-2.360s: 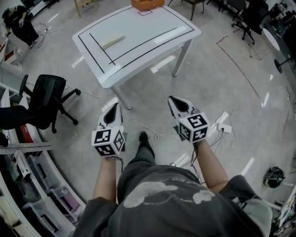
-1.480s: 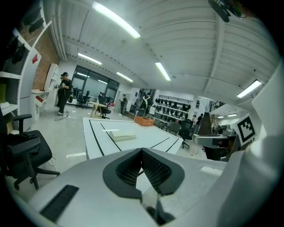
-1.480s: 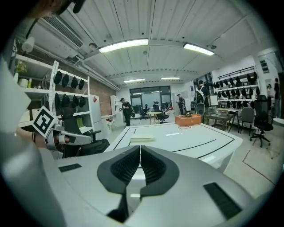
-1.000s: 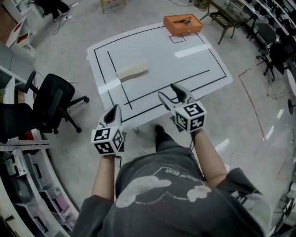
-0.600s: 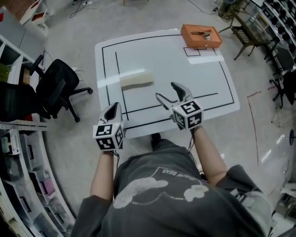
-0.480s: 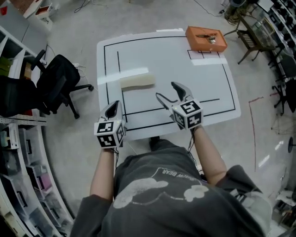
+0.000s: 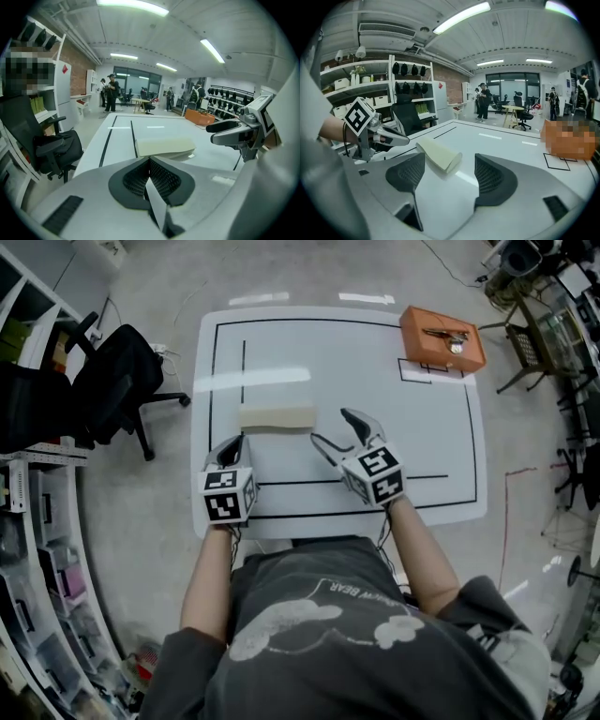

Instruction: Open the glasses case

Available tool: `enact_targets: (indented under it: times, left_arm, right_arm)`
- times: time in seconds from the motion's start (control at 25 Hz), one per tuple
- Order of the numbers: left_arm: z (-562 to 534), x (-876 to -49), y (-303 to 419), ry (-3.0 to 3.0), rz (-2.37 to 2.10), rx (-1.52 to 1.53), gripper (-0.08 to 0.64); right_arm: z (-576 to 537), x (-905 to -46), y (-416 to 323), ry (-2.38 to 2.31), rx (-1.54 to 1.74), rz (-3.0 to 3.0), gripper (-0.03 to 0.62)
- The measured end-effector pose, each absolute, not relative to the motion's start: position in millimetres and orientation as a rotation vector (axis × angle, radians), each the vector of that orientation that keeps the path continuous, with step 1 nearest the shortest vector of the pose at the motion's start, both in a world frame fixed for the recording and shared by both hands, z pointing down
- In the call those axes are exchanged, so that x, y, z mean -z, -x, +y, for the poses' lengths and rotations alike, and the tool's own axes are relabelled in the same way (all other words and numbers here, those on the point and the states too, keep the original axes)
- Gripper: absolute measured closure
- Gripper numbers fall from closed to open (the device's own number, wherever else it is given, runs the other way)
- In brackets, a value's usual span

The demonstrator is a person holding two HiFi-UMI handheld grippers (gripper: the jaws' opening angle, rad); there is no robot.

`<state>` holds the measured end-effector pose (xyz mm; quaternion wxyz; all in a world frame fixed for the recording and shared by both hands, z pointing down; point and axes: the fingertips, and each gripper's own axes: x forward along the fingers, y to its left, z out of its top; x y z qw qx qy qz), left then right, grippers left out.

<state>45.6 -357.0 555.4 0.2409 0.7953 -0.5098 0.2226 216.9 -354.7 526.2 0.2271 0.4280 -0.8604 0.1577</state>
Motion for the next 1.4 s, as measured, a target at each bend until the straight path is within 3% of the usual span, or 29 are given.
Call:
enact_targets:
  times: [0.84, 1.4]
  left_arm:
    - [-377.5, -583.0, -49.2, -2.084, -1.467, -0.742, 0.558]
    - [-378.1, -583.9, -49.1, -2.084, -1.464, -0.748, 0.558]
  right_arm:
    - [-381.6, -553.7, -195.1, -0.855, -0.185, -2.335, 0.287]
    - [-387.3, -575.5, -177.9, -0.660, 0.188, -2.179, 0.305]
